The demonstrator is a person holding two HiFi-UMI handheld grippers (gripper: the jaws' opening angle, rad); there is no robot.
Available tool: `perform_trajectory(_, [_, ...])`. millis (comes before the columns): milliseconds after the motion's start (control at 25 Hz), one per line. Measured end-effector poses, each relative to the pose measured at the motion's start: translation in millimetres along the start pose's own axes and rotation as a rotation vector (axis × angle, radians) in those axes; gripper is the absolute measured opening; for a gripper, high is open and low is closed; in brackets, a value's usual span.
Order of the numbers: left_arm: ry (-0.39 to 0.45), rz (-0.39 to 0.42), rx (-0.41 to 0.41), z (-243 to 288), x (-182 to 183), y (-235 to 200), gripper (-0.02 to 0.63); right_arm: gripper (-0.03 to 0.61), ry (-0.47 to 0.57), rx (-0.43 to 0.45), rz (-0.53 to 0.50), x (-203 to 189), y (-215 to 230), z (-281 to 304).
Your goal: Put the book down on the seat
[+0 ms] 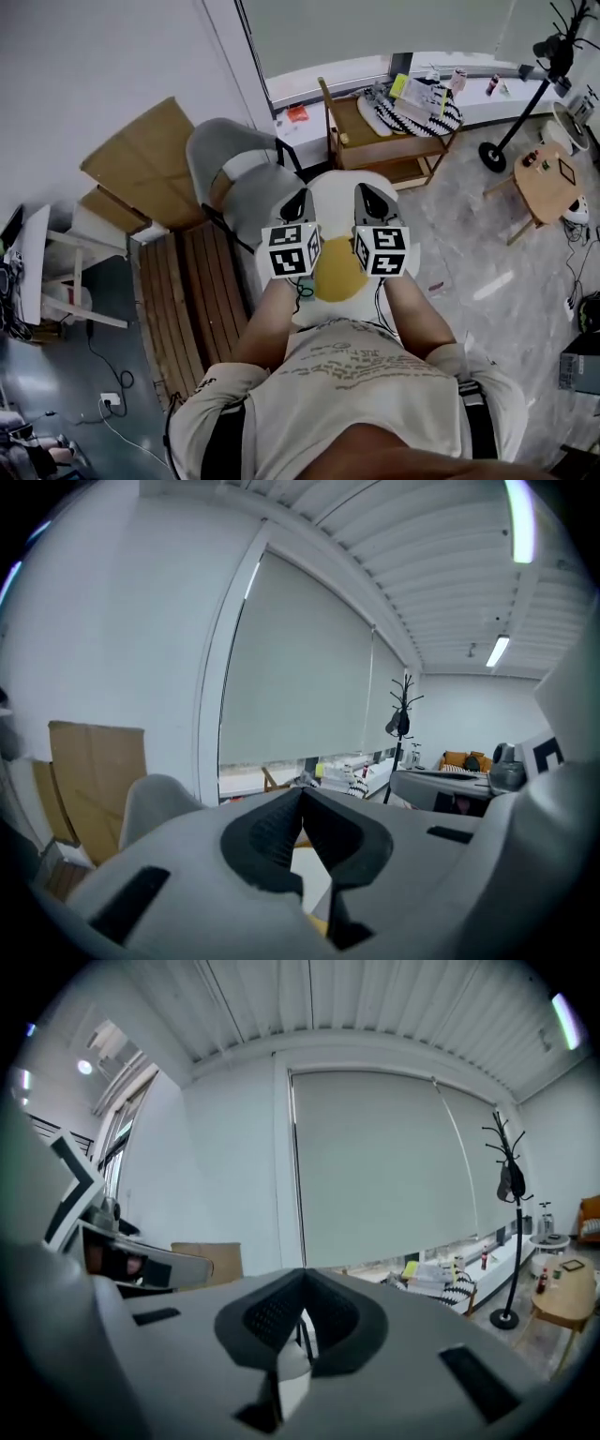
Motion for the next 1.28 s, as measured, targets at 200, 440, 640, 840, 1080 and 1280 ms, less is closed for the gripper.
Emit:
perform_trajectory(200, [0.070,0.134,0.010,-20.1,41.9,25.3,0.021,0.026,0.110,-0.052,0.038,48.9,23.2,-26.8])
perform_trajectory(440, [0.087,0.074,-0.061,-24.9,48.4,41.9,0.021,0.026,0.149,-0.073,0.015,71.5,32.3,-48.1])
perform_trajectory(640, [0.054,0.090,-0.059,-16.7,40.9,47.0,0.021,0.026,0.134,-0.091,0.028,64.1,43.6,-51.9])
perform_trajectory(840, [0.024,0.087,-0.070,-17.2,31.6,49.8,0.021,0.026,0.115,-0.106,0.037,55.0,45.4,-57.0])
perform_trajectory(1080, [-0.002,0.099,-0.073,-10.4,24.1,49.8,0.021,0.028,0.105,-0.100,0.045,46.4,44.4,-50.0])
perform_trajectory(1280, [-0.026,0.111,-0.067,-14.9,22.1,47.7,0.021,0.026,0.096,-0.082,0.056,44.3,34.0,-49.8])
Point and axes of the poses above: the fingertips, and each gripper's own axes: z forward along the fingers, y to its right, x out of its top, the point moved 1 cm from there along -z, backward along the fingers, and after that the axes turned 12 degrees about -x, right-handed, at the moved point
